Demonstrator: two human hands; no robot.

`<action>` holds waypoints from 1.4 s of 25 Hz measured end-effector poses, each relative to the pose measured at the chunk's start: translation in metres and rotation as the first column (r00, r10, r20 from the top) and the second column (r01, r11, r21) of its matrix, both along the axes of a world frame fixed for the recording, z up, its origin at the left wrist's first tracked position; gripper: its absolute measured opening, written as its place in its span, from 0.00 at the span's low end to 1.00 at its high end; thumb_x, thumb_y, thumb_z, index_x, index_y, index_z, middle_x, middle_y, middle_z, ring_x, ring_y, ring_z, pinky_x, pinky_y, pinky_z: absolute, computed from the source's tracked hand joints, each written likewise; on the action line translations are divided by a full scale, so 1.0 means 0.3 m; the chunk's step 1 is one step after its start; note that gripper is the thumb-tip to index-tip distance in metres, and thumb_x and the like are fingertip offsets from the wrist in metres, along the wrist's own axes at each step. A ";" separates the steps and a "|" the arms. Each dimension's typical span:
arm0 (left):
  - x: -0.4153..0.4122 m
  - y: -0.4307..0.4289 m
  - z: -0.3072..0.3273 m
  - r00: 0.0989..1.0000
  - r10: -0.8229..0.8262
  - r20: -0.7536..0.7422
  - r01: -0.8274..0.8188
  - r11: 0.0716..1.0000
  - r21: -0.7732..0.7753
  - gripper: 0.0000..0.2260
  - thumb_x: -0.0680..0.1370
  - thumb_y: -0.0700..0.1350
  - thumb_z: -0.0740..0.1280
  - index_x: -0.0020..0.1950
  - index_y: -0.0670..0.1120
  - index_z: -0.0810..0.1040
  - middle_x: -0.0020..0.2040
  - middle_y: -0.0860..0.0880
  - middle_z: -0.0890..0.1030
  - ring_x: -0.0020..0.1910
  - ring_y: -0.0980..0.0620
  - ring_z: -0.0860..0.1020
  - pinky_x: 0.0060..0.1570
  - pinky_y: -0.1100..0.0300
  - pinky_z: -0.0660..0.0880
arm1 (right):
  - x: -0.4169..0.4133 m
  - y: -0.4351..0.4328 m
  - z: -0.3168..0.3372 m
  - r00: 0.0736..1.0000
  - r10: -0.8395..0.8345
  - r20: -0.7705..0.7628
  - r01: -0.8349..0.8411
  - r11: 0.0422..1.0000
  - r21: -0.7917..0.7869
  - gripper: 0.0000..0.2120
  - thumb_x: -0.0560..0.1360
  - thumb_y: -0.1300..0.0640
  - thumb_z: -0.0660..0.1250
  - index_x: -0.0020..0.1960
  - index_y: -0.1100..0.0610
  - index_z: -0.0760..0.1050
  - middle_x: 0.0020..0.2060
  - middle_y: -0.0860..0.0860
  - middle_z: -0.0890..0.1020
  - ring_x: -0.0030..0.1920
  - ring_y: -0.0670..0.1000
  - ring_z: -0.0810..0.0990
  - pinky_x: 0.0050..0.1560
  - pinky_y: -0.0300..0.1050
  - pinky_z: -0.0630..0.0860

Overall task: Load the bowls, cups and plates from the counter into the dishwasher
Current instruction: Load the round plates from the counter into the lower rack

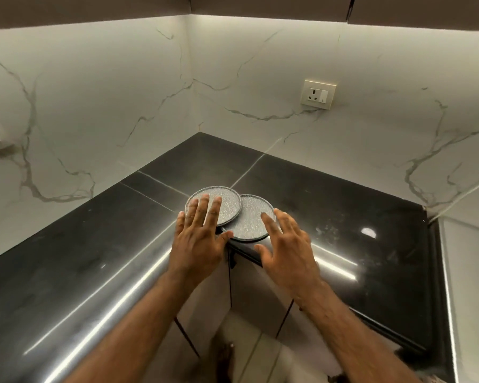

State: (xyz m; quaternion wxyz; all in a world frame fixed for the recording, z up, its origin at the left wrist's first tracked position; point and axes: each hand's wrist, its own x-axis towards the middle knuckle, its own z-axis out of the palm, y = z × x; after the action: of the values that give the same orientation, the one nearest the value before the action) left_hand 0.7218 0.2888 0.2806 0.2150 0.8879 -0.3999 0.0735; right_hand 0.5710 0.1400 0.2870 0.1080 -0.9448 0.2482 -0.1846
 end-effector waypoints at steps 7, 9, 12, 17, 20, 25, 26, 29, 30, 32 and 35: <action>0.395 -0.265 -0.192 0.997 0.031 -0.073 -0.022 0.992 0.126 0.33 0.83 0.64 0.56 0.84 0.55 0.49 0.85 0.48 0.48 0.84 0.47 0.44 0.81 0.44 0.45 | 0.389 -0.228 -0.144 0.991 -0.028 -0.132 0.032 0.999 0.027 0.35 0.78 0.43 0.68 0.80 0.48 0.58 0.79 0.55 0.62 0.79 0.56 0.59 0.75 0.58 0.64; 0.507 -0.323 -0.258 0.993 0.071 -0.099 -0.052 0.982 0.179 0.33 0.83 0.64 0.56 0.84 0.53 0.52 0.85 0.45 0.50 0.84 0.44 0.47 0.81 0.42 0.48 | 0.509 -0.284 -0.181 0.983 -0.038 -0.181 0.044 0.999 0.031 0.35 0.78 0.43 0.68 0.80 0.49 0.57 0.79 0.56 0.62 0.79 0.56 0.59 0.75 0.58 0.63; 0.649 -0.370 -0.352 0.972 0.179 -0.154 -0.128 0.947 0.294 0.36 0.82 0.65 0.59 0.83 0.47 0.55 0.82 0.39 0.57 0.82 0.38 0.55 0.77 0.39 0.58 | 0.628 -0.350 -0.248 0.946 -0.098 -0.309 0.123 0.990 0.065 0.36 0.77 0.44 0.67 0.80 0.49 0.56 0.79 0.56 0.61 0.78 0.57 0.60 0.73 0.58 0.64; 0.795 -0.378 -0.491 0.849 0.429 -0.308 -0.294 0.869 0.399 0.41 0.78 0.66 0.65 0.80 0.42 0.58 0.70 0.33 0.69 0.69 0.35 0.71 0.64 0.37 0.75 | 0.682 -0.403 -0.400 0.782 -0.232 -0.579 0.372 0.919 0.133 0.44 0.71 0.55 0.73 0.80 0.51 0.52 0.75 0.60 0.61 0.70 0.60 0.66 0.64 0.54 0.75; 0.836 -0.401 -0.504 0.781 0.505 -0.369 -0.366 0.847 0.385 0.39 0.78 0.61 0.70 0.78 0.41 0.60 0.67 0.32 0.70 0.67 0.33 0.71 0.61 0.37 0.76 | 0.696 -0.437 -0.415 0.739 -0.290 -0.608 0.523 0.816 0.245 0.44 0.71 0.59 0.73 0.80 0.53 0.53 0.71 0.61 0.63 0.67 0.60 0.70 0.59 0.51 0.78; 0.945 -0.410 -0.515 0.578 0.623 -0.527 -0.510 0.780 0.363 0.25 0.74 0.43 0.76 0.67 0.39 0.73 0.61 0.34 0.77 0.58 0.34 0.78 0.52 0.42 0.82 | 0.717 -0.516 -0.453 0.715 -0.467 -0.520 0.688 0.603 0.404 0.41 0.72 0.69 0.69 0.79 0.50 0.57 0.72 0.60 0.64 0.65 0.60 0.73 0.53 0.47 0.80; 0.963 -0.402 -0.525 0.559 0.623 -0.547 -0.527 0.776 0.345 0.21 0.73 0.40 0.74 0.64 0.39 0.74 0.58 0.36 0.78 0.55 0.36 0.80 0.48 0.44 0.82 | 0.710 -0.534 -0.469 0.695 -0.513 -0.504 0.718 0.533 0.448 0.40 0.71 0.69 0.68 0.79 0.49 0.58 0.70 0.59 0.67 0.61 0.59 0.76 0.49 0.48 0.83; 0.993 -0.381 -0.539 0.558 0.611 -0.562 -0.541 0.781 0.311 0.13 0.73 0.37 0.69 0.57 0.42 0.77 0.53 0.40 0.81 0.47 0.40 0.81 0.43 0.48 0.81 | 0.680 -0.573 -0.494 0.696 -0.588 -0.412 0.661 0.301 0.687 0.40 0.69 0.70 0.66 0.78 0.51 0.61 0.59 0.56 0.76 0.47 0.52 0.79 0.30 0.43 0.76; 0.999 -0.378 -0.547 0.565 0.609 -0.557 -0.539 0.783 0.310 0.12 0.72 0.38 0.69 0.55 0.43 0.77 0.51 0.41 0.81 0.45 0.41 0.81 0.42 0.49 0.82 | 0.673 -0.587 -0.501 0.691 -0.614 -0.383 0.611 0.212 0.763 0.40 0.68 0.71 0.66 0.77 0.51 0.62 0.58 0.55 0.78 0.46 0.52 0.78 0.29 0.42 0.73; 1.006 -0.377 -0.562 0.556 0.617 -0.557 -0.537 0.778 0.327 0.09 0.73 0.38 0.69 0.52 0.44 0.77 0.48 0.43 0.81 0.42 0.43 0.80 0.39 0.49 0.81 | 0.670 -0.615 -0.506 0.670 -0.645 -0.368 0.503 0.029 0.864 0.39 0.65 0.72 0.65 0.74 0.53 0.67 0.62 0.56 0.78 0.53 0.52 0.77 0.39 0.45 0.78; 1.004 -0.374 -0.569 0.542 0.606 -0.582 -0.542 0.782 0.308 0.05 0.72 0.39 0.69 0.48 0.42 0.77 0.43 0.43 0.82 0.39 0.45 0.81 0.36 0.50 0.82 | 0.680 -0.637 -0.515 0.679 -0.634 -0.371 0.391 -0.115 0.913 0.35 0.63 0.75 0.65 0.69 0.56 0.73 0.62 0.58 0.79 0.59 0.56 0.79 0.57 0.58 0.80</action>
State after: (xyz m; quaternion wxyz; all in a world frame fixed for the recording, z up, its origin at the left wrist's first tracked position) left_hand 1.0230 0.1765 0.1099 0.2637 0.9450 0.0115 -0.1932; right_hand 0.7750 -0.0512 0.1326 0.6250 -0.4389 0.6385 -0.0953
